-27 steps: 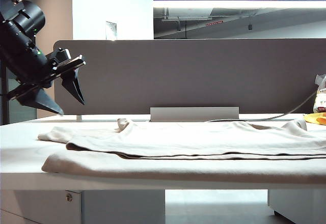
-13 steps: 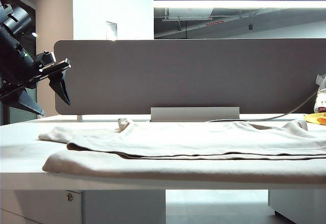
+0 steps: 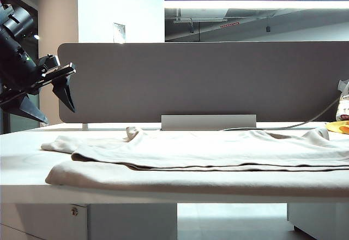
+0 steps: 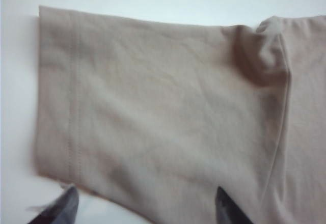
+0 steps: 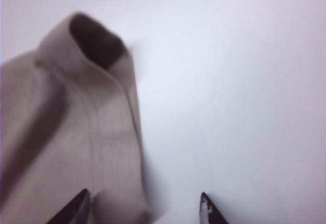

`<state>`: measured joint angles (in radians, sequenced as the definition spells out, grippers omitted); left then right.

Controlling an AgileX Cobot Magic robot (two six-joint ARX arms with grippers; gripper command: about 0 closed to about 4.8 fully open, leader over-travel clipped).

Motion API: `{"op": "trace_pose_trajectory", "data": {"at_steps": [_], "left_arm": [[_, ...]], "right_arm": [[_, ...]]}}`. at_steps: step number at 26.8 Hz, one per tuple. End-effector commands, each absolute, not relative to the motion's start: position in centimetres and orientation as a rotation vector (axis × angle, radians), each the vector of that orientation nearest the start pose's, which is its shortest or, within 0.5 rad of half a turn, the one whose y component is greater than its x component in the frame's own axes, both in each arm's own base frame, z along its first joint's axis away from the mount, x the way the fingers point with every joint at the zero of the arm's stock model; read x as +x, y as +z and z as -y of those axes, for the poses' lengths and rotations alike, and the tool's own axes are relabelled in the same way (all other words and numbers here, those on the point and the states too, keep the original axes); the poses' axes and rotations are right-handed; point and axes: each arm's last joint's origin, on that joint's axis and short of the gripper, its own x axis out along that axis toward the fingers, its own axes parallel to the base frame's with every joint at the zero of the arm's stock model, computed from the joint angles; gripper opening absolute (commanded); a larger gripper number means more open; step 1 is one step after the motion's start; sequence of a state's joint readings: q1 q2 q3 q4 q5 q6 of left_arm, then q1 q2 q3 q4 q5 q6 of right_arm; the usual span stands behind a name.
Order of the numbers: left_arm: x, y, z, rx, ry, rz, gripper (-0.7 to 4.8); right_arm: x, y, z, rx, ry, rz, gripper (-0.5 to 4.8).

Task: Fold the bottom side of the T-shirt horizontally towards the center, about one-third of the way, then fold the sleeve back towards the center, creating a straight line along the edge of the T-shirt, and finally fold the bottom of the T-shirt up towards the top, creating a neat rectangle.

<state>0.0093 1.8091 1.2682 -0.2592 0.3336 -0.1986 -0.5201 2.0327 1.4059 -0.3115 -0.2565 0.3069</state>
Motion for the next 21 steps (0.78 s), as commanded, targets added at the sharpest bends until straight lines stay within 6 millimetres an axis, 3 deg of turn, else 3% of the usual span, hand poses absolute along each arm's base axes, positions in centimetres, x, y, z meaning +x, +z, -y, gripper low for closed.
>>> {"op": "trace_pose_trajectory", "data": {"at_steps": [1,7,13,21], "left_arm": [[39.2,22.4,0.5,-0.314,-0.232,-0.797,3.45],[39.4,23.1,0.5,-0.313,-0.234,-0.788,3.45],[39.4,23.2,0.5,-0.312,-0.233,-0.787,3.45],[39.4,23.2,0.5,-0.315,-0.232,-0.784,3.45]], "right_arm": [[37.8,16.1,20.7,0.648,-0.371,-0.846,2.75],[38.5,14.5,20.5,0.682,-0.320,-0.877,2.74],[38.8,14.5,20.2,0.681,-0.311,-0.878,2.70],[38.9,14.4,19.6,0.686,-0.300,-0.904,2.06]]}}
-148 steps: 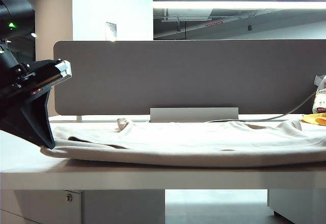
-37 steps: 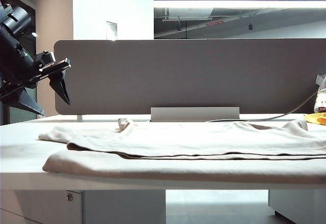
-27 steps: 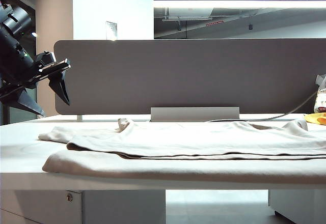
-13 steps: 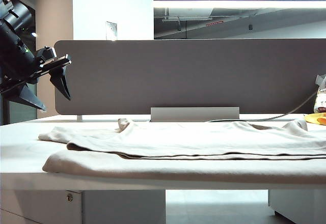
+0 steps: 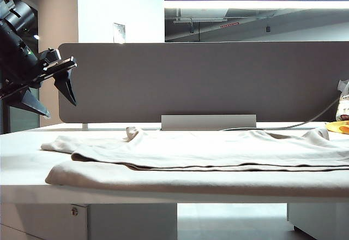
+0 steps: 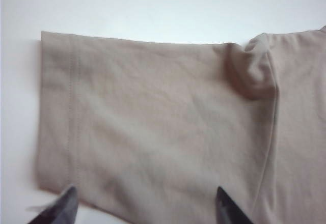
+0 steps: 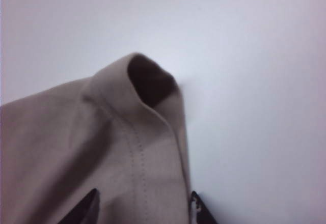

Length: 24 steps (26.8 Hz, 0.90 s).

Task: Fold the bottom side of the T-shirt horizontally towards the center, about one-third of the way, then fold the sleeve back towards the center, creating a straight line along the edge of the T-shirt, and finally fold the bottom of the T-shirt up towards the top, creating a neat rectangle.

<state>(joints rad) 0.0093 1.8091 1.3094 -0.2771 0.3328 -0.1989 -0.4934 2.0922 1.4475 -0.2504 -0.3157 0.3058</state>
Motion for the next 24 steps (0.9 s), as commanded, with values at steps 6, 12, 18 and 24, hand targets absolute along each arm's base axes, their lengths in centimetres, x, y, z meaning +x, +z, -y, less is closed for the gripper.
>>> {"op": "trace_pose_trajectory", "data": {"at_steps": [6,12,18,24], "left_arm": [[39.4,23.3,0.6,-0.315,-0.235,-0.780,3.45],[39.4,23.3,0.6,-0.315,-0.237,-0.777,3.45],[39.5,23.4,0.6,-0.317,-0.236,-0.769,3.45],[39.5,23.4,0.6,-0.317,-0.239,-0.765,3.45]], "right_arm": [[38.7,14.0,19.5,0.705,-0.308,-0.931,2.06],[38.6,12.7,19.4,0.731,-0.311,-0.990,1.57],[38.5,12.3,19.3,0.755,-0.283,-1.002,0.47],[38.6,12.4,19.2,0.771,-0.250,-0.997,-0.05]]}}
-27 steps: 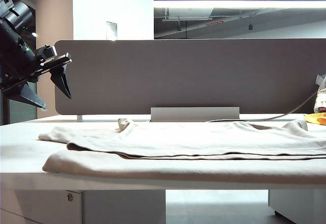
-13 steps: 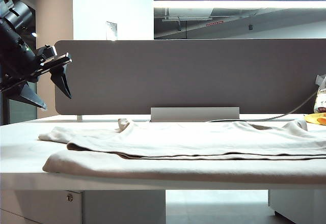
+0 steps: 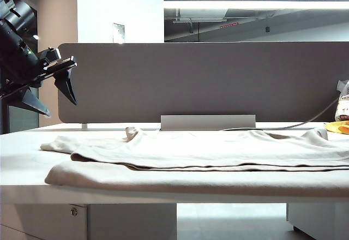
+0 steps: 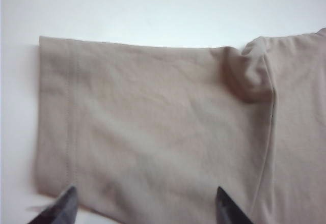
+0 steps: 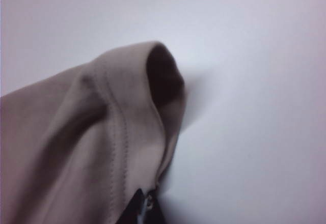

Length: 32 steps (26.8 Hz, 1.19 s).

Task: Fold the bottom side of the T-shirt horizontally towards the center, about one-third of the way, then fold the sleeve back towards the center, creating a straight line along the edge of the T-shirt, and finally fold the bottom of the T-shirt up towards the top, creating a neat rectangle.

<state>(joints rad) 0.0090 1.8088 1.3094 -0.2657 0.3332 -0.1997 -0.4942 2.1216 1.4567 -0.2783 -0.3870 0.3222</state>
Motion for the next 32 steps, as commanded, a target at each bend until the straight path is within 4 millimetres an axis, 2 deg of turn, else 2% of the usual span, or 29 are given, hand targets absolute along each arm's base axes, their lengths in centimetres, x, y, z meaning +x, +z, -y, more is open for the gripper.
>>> {"op": "trace_pose_trajectory", "data": {"at_steps": [1,9,14,22,32], "left_arm": [[39.5,23.4,0.6,-0.317,-0.239,-0.765,3.44],[39.5,23.4,0.9,-0.314,-0.245,-0.771,3.44],[39.4,23.2,1.3,-0.308,-0.251,-0.790,3.44],[39.3,23.2,1.3,-0.308,-0.252,-0.795,3.44],[39.0,22.9,1.3,-0.290,-0.259,-0.835,3.44]], "right_arm": [[38.6,12.4,19.2,0.773,-0.244,-0.993,-0.05],[38.9,13.0,19.1,0.794,-0.167,-0.948,-0.05],[39.3,14.7,18.8,0.783,-0.095,-0.877,-0.05],[40.2,17.3,16.5,0.719,-0.005,-0.817,-0.05],[41.7,17.7,12.8,0.668,0.082,-0.818,-0.05]]}}
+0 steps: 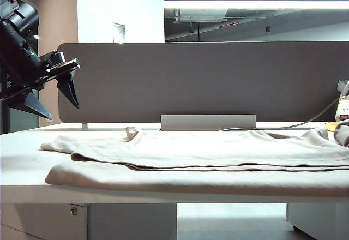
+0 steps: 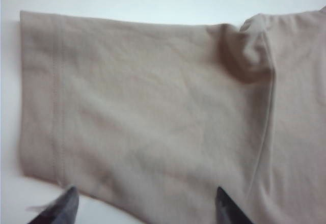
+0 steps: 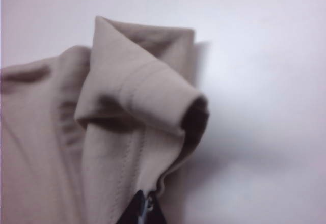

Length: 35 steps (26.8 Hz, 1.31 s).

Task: Fold the bottom side of the T-shirt horizontally towards the center, about one-third of the way, then fold the sleeve back towards the center, creating a straight line along the edge of the T-shirt, and finally fold the bottom of the T-shirt up towards the top, creating a neat rectangle.

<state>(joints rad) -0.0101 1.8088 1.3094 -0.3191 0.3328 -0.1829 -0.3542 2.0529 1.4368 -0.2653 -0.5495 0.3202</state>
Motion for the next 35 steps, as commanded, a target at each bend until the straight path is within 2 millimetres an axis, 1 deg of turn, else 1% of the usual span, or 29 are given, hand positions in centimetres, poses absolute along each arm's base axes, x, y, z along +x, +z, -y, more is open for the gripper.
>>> {"op": "trace_pose_trajectory", "data": {"at_steps": [1,8,14,28,32,33,34,35], "left_arm": [[39.0,22.9,1.4,-0.290,-0.259,-0.836,3.44],[39.0,22.9,1.4,-0.290,-0.259,-0.837,3.44],[39.0,22.9,1.4,-0.288,-0.261,-0.837,3.44],[38.9,22.8,1.4,-0.291,-0.263,-0.852,3.44],[38.9,22.8,1.4,-0.293,-0.266,-0.852,3.45],[38.9,22.8,1.4,-0.293,-0.267,-0.853,3.45],[38.9,22.8,1.4,-0.293,-0.267,-0.853,3.45],[38.9,22.8,1.4,-0.294,-0.271,-0.853,3.45]], "right_arm": [[41.9,17.7,12.2,0.663,0.096,-0.821,-0.05],[42.8,18.0,8.6,0.629,0.188,-0.837,-0.05],[43.2,19.0,5.6,0.591,0.257,-0.825,-0.05],[43.3,19.1,1.1,0.588,0.352,-0.877,-0.05],[43.4,19.1,0.2,0.580,0.374,-0.885,-0.03],[43.4,19.1,0.0,0.580,0.379,-0.886,0.09],[43.4,19.1,0.0,0.580,0.380,-0.886,0.42],[43.4,19.1,0.0,0.584,0.379,-0.887,0.90]]}}
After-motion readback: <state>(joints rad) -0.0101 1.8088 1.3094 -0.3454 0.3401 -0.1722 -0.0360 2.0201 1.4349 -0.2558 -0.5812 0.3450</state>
